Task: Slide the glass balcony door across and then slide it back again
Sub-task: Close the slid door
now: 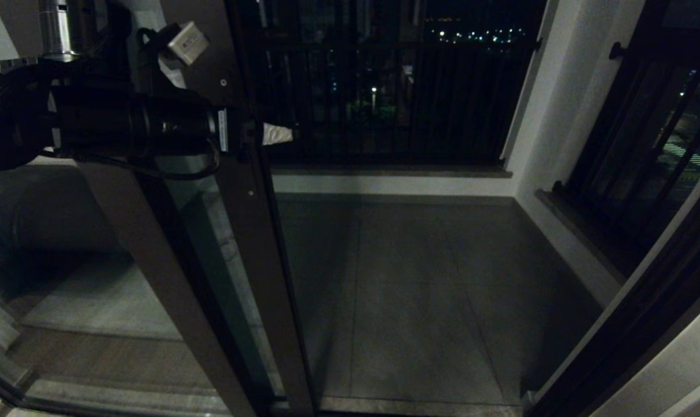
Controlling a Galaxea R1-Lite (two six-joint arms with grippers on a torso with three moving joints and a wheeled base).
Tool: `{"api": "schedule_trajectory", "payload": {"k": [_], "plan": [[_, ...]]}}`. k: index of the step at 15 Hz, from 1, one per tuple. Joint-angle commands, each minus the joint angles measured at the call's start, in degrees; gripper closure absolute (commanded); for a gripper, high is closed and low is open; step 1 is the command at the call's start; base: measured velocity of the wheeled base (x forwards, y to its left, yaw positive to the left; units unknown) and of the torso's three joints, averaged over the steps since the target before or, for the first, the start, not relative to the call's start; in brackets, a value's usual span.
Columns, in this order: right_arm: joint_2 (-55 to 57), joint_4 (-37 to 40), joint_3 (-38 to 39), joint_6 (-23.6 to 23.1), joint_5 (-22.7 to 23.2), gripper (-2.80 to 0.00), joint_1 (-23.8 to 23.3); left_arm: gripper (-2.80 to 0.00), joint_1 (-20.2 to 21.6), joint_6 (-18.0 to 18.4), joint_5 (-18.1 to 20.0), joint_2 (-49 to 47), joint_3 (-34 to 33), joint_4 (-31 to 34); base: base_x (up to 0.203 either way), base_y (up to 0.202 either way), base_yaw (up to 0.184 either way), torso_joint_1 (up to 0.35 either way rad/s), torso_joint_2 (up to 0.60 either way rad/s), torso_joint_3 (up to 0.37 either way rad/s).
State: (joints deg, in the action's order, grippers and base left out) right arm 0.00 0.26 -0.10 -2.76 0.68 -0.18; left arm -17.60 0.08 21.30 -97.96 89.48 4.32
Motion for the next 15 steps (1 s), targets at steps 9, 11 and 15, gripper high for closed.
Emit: {"api": "schedule_trajectory", "payload": {"k": [9,11,15], "plan": [[0.09,0.01,0.01,-0.06,0.11,0.0,0.01,-2.8,0.38,0.01,-0.2,1.39,-1.85,0.61,0.0,0.0,0.0,0.0,0.0,0.0],[0.09,0.01,0.01,-0.06,0.02,0.0,0.01,-2.8,0.29,-0.05,-0.12,1.19,-1.24,0.61,0.0,0.0,0.0,0.0,0.0,0.0],[0.09,0.01,0.01,-0.06,0.02,0.0,0.01,-2.8,-0.06,-0.08,-0.03,1.13,-1.07,0.61,0.0,0.0,0.0,0.0,0.0,0.0]]}}
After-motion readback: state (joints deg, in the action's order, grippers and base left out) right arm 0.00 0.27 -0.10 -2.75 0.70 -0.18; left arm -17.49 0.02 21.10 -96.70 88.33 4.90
